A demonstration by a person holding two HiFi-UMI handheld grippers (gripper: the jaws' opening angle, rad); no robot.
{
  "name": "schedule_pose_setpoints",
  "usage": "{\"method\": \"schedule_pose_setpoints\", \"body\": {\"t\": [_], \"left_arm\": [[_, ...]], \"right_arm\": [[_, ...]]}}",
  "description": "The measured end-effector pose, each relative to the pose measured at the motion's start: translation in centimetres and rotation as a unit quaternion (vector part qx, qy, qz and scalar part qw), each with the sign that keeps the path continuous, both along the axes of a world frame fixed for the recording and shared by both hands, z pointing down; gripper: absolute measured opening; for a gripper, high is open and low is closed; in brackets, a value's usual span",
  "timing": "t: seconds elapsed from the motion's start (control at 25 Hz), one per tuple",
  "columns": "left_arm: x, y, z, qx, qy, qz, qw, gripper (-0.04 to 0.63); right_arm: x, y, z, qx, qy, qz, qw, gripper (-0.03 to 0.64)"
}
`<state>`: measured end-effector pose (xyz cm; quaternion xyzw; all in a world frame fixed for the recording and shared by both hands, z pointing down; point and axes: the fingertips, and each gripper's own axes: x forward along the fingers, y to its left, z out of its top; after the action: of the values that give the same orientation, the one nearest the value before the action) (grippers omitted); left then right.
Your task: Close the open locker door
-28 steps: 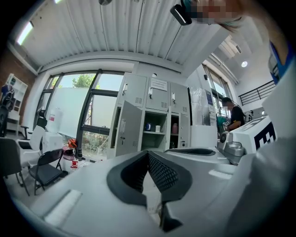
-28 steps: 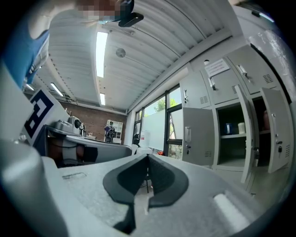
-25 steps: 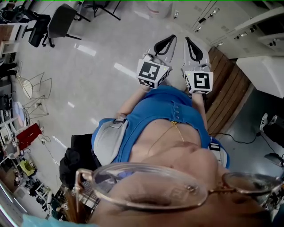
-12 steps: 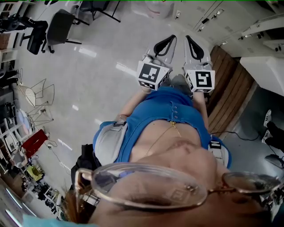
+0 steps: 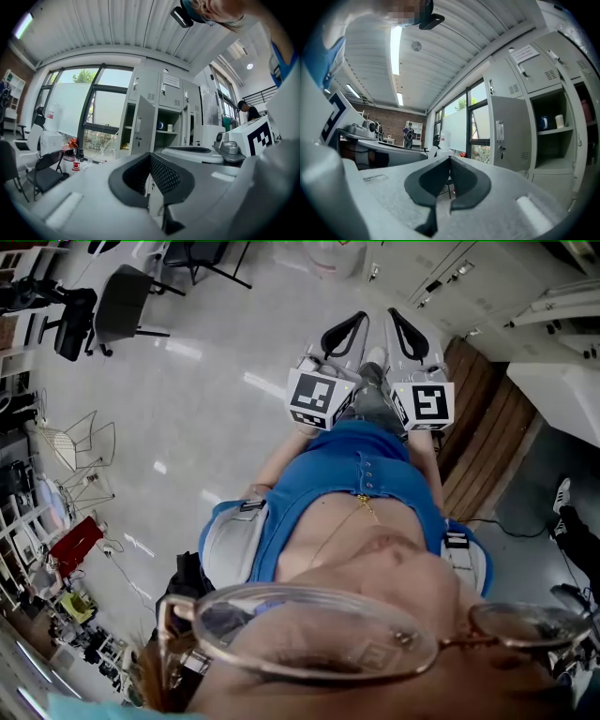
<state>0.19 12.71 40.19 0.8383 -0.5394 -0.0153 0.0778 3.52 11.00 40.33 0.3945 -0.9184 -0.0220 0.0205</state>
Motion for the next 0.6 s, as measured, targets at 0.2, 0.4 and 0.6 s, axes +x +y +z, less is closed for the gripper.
{"method": "schedule_pose_setpoints", "body": {"t": [0.2, 0.4, 0.6], "left_arm": [[-0.5, -4.6, 0.2, -0.001, -0.005, -0.004, 1.0000, -0.002], [-0.1, -10.1, 0.3, -0.001, -0.013, -0.007, 0.9999, -0.002], [-0.3, -14.9, -0.6, -0.004, -0.010, -0.023, 0.9997, -0.001]], "right_arm": [[-0.5, -4.6, 0.0, 0.001, -0.005, -0.006, 1.000, 0.002], [0.3, -10.1, -0.2, 0.006, -0.005, -0.006, 1.000, 0.002], [0.3, -15.5, -1.7, 0.008, -0.010, -0.019, 1.000, 0.002]]}}
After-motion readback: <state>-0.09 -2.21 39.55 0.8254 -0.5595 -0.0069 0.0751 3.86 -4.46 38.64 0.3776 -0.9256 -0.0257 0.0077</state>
